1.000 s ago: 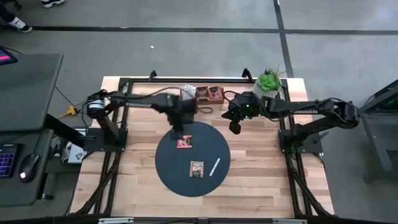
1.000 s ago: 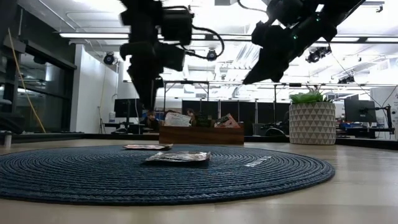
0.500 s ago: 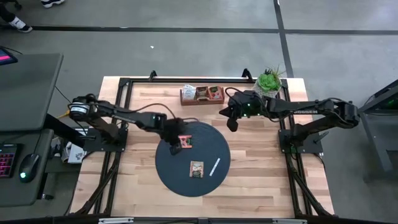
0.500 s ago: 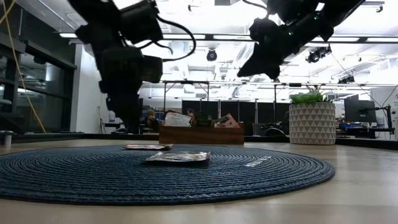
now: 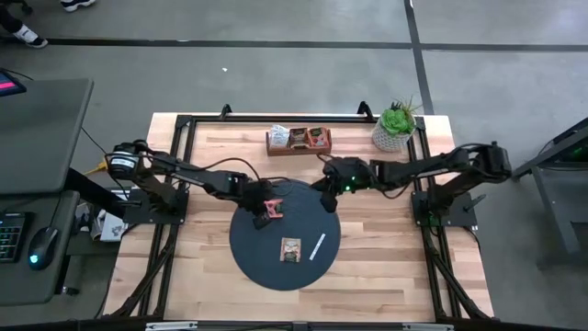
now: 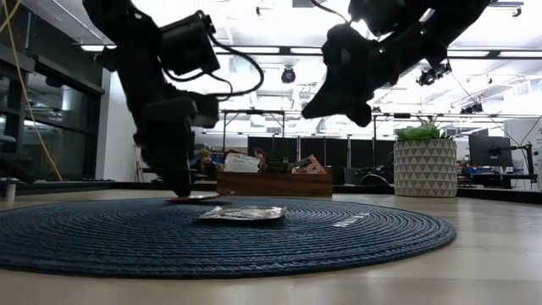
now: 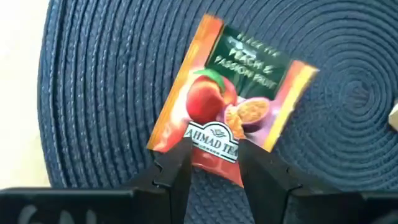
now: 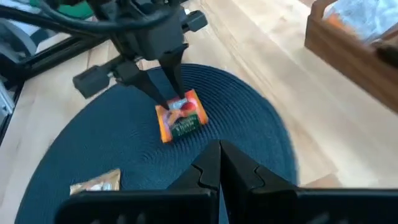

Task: Pick & Place Tea
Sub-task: Put the orange tea bag into the right section of the wooden organizer

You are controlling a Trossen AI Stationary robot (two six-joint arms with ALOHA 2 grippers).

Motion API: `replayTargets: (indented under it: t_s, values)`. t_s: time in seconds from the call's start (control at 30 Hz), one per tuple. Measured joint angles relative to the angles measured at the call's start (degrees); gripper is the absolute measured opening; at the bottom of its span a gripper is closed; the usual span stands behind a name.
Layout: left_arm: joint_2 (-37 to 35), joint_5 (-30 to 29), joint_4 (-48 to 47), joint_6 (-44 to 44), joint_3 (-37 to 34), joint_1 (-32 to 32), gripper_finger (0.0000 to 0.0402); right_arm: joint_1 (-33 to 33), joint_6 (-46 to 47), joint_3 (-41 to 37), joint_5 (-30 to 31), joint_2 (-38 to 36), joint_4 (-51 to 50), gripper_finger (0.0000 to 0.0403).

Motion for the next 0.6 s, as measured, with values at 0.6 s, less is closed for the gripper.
replayTargets:
  t_s: [0.6]
  values:
    - [7.47,-4.16,3.56,3.4,0.48,-0.04,0.0131,2.1,31.31,0.02,-4.64,8.11,9.58,0.0061]
